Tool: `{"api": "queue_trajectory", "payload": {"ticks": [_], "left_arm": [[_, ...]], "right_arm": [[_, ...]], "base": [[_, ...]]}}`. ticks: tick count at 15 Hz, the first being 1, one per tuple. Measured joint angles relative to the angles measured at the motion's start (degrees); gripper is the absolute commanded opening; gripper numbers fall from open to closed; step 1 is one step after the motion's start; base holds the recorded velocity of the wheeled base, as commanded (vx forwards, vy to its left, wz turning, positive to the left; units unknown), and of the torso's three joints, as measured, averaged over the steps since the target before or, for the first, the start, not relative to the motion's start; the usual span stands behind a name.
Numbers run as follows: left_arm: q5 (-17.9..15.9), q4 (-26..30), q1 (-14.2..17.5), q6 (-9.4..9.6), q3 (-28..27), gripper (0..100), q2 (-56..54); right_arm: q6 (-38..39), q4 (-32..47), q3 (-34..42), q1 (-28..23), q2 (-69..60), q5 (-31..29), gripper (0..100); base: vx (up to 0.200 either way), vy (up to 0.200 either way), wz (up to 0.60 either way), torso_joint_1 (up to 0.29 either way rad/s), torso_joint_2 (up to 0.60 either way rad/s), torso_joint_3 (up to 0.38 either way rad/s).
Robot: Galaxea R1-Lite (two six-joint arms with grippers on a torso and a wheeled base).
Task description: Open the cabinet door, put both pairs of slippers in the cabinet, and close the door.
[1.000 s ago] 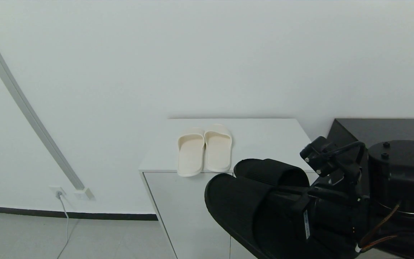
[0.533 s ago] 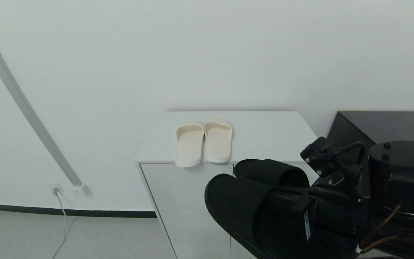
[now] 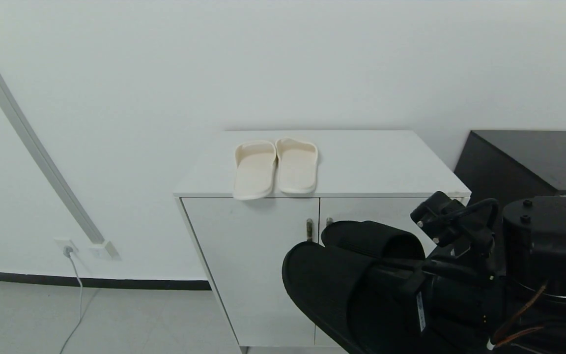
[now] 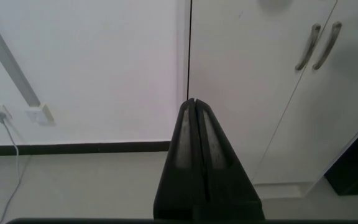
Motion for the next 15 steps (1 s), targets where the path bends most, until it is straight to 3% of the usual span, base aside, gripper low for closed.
{"api": "queue_trajectory", "payload": {"ticks": [3,4,15], "left_arm": [[0.0,0.0,0.0,0.04,0.0,0,0.0],[0.0,0.0,0.0,0.0,0.0,100,0.0],[-0.1,0.0,0.0,0.09,0.0,100,0.0]], "right_arm": [[0.0,0.0,0.2,0.1,0.0,-0.1,0],[0.0,0.0,0.2,0.1,0.0,-0.1,0],[-1.1,0.0,0.8,0.2,0.1,0.0,0]], "base": [[0.0,0.0,0.0,-0.204,0.53,0.325],[0.0,0.0,0.0,-0.183,0.51,0.31],[0.0,0.0,0.0,-0.148,0.48,0.326]]}}
